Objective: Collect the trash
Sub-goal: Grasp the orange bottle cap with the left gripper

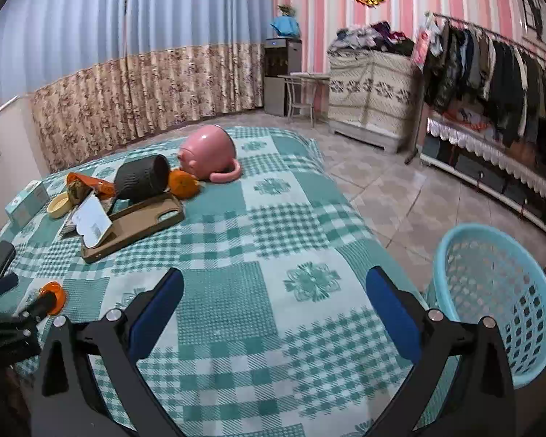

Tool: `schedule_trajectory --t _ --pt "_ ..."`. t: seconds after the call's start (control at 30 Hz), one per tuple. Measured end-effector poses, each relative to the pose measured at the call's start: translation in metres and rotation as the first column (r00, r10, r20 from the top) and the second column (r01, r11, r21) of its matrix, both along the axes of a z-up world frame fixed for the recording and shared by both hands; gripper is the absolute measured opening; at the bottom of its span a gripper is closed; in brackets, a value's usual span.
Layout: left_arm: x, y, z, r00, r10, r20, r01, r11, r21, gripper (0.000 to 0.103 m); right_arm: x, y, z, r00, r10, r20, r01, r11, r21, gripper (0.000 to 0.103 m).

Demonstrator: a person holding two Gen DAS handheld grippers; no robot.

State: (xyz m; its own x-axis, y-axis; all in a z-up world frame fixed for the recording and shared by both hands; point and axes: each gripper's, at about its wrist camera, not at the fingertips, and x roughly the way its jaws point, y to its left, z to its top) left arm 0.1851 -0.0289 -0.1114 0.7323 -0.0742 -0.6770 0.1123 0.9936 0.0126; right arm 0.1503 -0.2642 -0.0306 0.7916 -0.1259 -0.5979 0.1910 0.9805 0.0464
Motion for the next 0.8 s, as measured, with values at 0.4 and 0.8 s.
schedule_trajectory --t 0.4,0.8 --pt "0.004 -0.017 -0.008 0.996 -0.072 -0.060 0.070 0.997 -0.034 0.054 0.005 -0.006 -0.011 0.999 -0.022 -0.038 0.024 0.998 0.053 0.098" --pt "0.009 -0.004 -0.003 0.996 -0.060 -0.060 0.057 0.997 -0.059 0.039 0.006 -0.002 -0.011 0.999 -0.005 -0.049 0.007 0.999 0.043 0.098"
